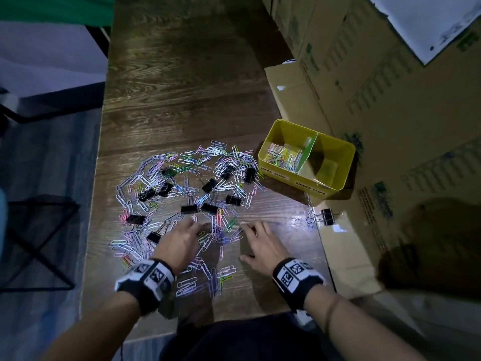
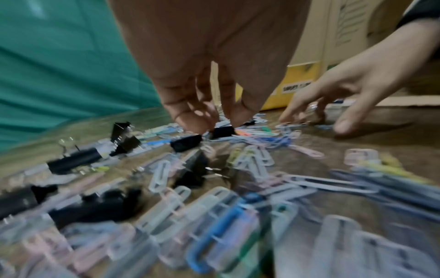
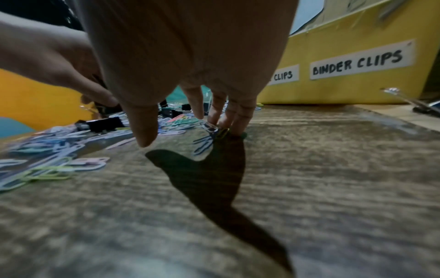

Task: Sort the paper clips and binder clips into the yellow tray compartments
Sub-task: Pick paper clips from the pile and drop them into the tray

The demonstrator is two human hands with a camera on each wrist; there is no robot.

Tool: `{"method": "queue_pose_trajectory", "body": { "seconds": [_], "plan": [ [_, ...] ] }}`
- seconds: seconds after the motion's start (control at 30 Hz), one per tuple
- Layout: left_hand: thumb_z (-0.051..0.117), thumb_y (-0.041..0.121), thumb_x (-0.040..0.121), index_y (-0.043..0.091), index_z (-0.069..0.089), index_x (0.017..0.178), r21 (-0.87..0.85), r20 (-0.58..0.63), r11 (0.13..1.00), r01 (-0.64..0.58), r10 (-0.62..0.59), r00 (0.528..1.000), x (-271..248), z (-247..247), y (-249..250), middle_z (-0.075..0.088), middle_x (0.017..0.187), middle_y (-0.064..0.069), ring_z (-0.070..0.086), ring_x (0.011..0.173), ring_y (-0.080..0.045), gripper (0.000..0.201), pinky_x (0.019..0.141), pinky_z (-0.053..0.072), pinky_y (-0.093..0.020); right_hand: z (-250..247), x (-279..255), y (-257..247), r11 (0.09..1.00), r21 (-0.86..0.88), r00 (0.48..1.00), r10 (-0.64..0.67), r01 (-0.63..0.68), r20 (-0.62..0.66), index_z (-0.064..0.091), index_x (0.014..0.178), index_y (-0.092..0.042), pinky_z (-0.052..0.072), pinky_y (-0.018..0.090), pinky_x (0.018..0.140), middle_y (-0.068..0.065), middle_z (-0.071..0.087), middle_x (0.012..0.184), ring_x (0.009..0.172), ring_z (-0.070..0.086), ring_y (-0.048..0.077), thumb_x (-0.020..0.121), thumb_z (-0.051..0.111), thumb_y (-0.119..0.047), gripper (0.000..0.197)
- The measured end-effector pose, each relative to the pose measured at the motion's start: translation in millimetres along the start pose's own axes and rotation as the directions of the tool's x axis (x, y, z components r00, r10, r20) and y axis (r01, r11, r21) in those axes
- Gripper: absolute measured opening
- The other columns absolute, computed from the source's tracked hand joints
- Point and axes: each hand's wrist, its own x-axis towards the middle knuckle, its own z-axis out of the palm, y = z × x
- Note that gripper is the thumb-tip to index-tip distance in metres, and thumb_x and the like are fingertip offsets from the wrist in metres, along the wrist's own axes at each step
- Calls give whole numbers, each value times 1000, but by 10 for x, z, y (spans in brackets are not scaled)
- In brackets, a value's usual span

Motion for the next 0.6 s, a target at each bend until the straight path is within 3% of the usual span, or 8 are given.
{"method": "queue_pose_trajectory", "body": {
  "seconds": [0.07, 0.13, 0.2, 0.27, 0.37, 0.5, 0.6],
  "plan": [
    [72, 19, 75, 15, 57, 109, 20, 55, 1000, 18, -19, 998, -197, 165, 65, 58, 101, -5, 58, 69, -15, 36, 50, 49, -21, 59, -20, -38, 999, 8, 999, -37, 37, 18, 14, 149, -17, 35, 39, 107, 7, 25, 144, 133, 26, 25, 84, 65, -43, 87],
    [61, 39, 83, 18, 54, 112, 42, 146, 997, 66, -71, 987, -347, 280, 126, 52, 112, -4, 58, 85, -16, 36, 60, 54, -27, 81, -44, -67, 999, 25, 998, -45, 44, 50, 8, 151, -18, 36, 39, 106, 7, 21, 145, 134, 23, 24, 79, 69, -45, 98],
    [49, 49, 87, 21, 52, 111, 55, 262, 996, 71, -83, 962, -428, 309, 201, 54, 111, -2, 58, 89, -17, 37, 69, 53, -31, 111, -75, -107, 999, 38, 997, -36, 33, 74, 4, 150, -21, 36, 40, 106, 7, 20, 146, 133, 23, 24, 73, 73, -50, 107],
    [42, 52, 87, 22, 57, 100, 119, 410, 993, 25, -72, 909, -477, 300, 283, 63, 103, -4, 62, 89, -22, 37, 74, 50, -31, 164, -112, -165, 999, 24, 996, -44, 42, 80, 2, 150, -24, 34, 39, 106, 9, 21, 144, 130, 25, 25, 69, 75, -54, 113],
    [44, 55, 84, 11, 61, 88, 192, 574, 978, -82, -44, 818, -475, 343, 375, 67, 95, -12, 63, 88, -29, 47, 73, 47, -32, 223, -119, -232, 998, -32, 996, -56, 58, 69, 0, 150, -22, 30, 41, 108, 11, 20, 144, 131, 24, 28, 65, 76, -57, 120],
    [42, 48, 84, 16, 59, 91, 44, 509, 989, -144, 102, 855, -290, 448, 424, 66, 96, -8, 63, 83, -30, 37, 69, 49, -35, 245, -90, -273, 999, -36, 998, -20, 22, 60, 2, 150, -20, 21, 47, 113, 14, 8, 152, 139, 12, 32, 59, 80, -56, 126],
    [45, 44, 83, 22, 54, 86, -28, 460, 987, -159, 154, 875, -55, 386, 407, 64, 95, -2, 61, 85, -26, 23, 68, 47, -33, 222, -70, -256, 997, -67, 998, 30, -27, 49, -2, 150, -17, 7, 51, 116, 16, -2, 156, 144, -2, 35, 56, 80, -59, 132]
  ]
}}
